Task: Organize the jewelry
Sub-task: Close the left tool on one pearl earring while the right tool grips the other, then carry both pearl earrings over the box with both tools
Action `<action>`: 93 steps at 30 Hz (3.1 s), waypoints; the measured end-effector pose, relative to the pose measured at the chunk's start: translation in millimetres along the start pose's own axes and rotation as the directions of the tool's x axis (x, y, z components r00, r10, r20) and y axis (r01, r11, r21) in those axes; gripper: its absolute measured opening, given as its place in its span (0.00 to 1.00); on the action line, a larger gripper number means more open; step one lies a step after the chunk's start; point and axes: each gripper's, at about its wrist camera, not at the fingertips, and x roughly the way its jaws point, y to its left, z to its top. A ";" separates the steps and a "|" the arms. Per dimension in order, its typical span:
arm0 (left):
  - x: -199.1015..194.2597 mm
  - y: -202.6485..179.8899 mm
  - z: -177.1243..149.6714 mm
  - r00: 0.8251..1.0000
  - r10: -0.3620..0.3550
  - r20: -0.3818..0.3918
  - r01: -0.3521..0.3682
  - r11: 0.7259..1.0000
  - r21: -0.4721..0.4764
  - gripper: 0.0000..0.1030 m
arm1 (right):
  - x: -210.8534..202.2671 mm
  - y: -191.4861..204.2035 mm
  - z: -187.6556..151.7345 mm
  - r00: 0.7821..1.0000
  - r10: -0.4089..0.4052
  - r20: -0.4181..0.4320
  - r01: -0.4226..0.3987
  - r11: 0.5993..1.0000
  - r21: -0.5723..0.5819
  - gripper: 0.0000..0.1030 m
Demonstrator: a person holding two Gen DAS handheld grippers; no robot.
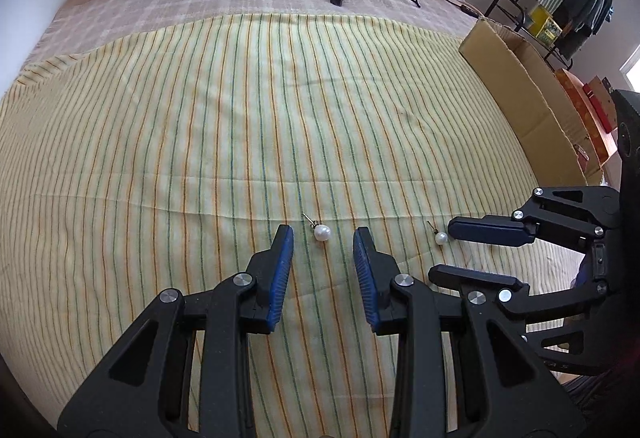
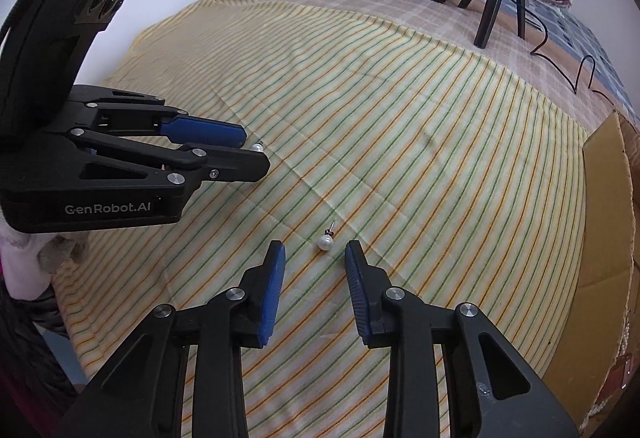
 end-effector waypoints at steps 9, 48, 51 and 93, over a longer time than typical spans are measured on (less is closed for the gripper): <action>5.4 -3.1 3.0 1.000 0.017 0.002 -0.017 1.000 0.020 0.29 | 5.3 -4.4 3.9 1.000 -0.013 -0.003 0.013 1.000 0.017 0.16; -72.3 -59.6 27.8 0.977 -0.041 0.210 0.021 0.995 0.097 0.07 | -96.0 -37.9 -14.6 0.977 -0.107 0.185 0.084 0.988 0.131 0.07; -75.2 -73.2 32.9 0.973 -0.060 0.223 0.036 0.993 0.112 0.07 | -107.4 -50.8 -20.9 0.971 -0.131 0.200 0.099 0.982 0.163 0.07; 1.0 -243.3 124.5 0.948 -0.224 0.227 0.155 0.946 0.284 0.07 | -145.1 -203.3 -80.1 0.943 -0.285 0.169 0.189 0.882 0.433 0.07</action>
